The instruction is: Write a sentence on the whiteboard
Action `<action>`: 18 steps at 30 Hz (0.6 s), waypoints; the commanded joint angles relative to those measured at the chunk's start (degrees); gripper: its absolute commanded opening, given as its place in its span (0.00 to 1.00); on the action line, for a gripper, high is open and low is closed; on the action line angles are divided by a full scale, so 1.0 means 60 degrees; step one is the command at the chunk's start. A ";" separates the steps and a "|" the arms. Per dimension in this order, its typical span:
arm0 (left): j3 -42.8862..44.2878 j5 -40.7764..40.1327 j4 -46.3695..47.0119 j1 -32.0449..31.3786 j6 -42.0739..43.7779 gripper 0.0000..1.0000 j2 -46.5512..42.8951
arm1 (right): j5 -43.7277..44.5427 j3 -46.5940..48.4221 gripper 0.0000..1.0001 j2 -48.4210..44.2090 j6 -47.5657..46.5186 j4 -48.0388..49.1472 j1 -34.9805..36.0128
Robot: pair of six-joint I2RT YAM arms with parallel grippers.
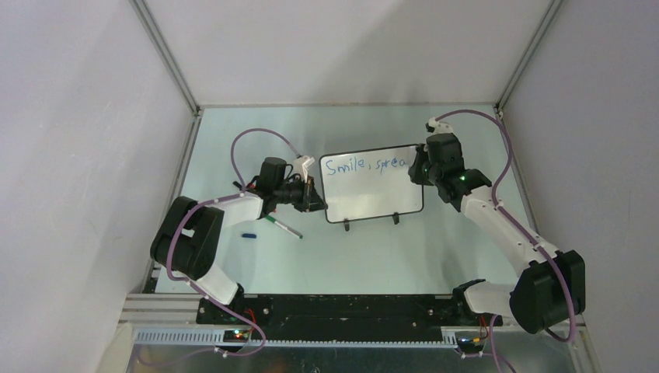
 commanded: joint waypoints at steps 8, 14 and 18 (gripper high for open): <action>0.0159 -0.0390 -0.0463 -0.0102 0.0456 0.00 -0.0282 | 0.0190 -0.0202 0.00 -0.0577 0.0067 -0.0109 -0.0040; 0.0179 -0.0312 -0.0465 -0.0112 0.0494 0.00 -0.0215 | -0.0445 -0.0198 0.00 -0.1507 0.0072 0.0166 -0.0063; 0.0193 -0.0179 -0.0504 -0.0102 0.0567 0.00 -0.0186 | -0.0580 -0.0205 0.00 -0.2406 0.0012 0.0208 -0.0061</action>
